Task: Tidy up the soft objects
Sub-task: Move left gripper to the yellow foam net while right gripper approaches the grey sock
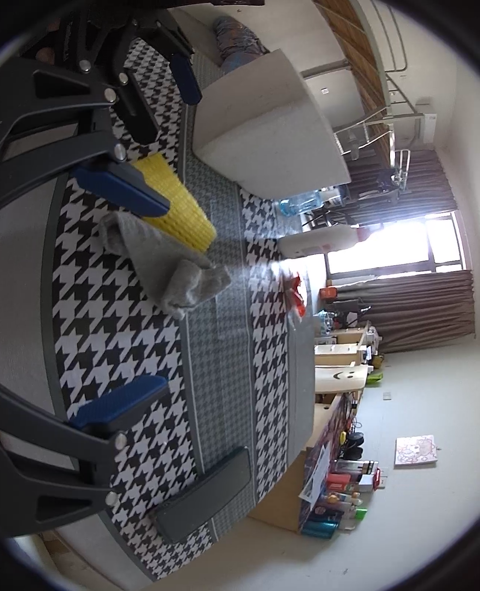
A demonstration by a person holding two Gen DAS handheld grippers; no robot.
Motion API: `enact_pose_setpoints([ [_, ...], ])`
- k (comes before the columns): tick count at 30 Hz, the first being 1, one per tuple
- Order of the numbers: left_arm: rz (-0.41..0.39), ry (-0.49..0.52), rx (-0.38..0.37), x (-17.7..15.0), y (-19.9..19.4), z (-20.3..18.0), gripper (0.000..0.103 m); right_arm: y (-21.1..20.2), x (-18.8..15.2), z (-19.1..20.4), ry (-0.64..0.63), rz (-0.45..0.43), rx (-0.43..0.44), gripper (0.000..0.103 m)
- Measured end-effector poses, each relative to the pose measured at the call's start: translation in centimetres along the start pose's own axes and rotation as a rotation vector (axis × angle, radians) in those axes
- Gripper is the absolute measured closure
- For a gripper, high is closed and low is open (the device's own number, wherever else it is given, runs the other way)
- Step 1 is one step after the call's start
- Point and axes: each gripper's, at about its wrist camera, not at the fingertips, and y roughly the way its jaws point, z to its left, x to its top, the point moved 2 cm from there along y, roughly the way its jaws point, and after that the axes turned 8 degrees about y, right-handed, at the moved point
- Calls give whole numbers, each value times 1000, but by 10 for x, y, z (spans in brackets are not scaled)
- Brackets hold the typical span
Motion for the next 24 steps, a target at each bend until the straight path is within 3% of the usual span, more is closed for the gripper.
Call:
enact_pose_setpoints([
  [10,52,-2,-49,-1,18,-1,23,9,3,-6,19,38,25,12],
  [20,89,11,-51,-1,33,-4,35,17,2,-10,21,66,19,12],
  [24,113,16,-50,-2,39,-4,45,21,1,-10,16,73,23,12],
])
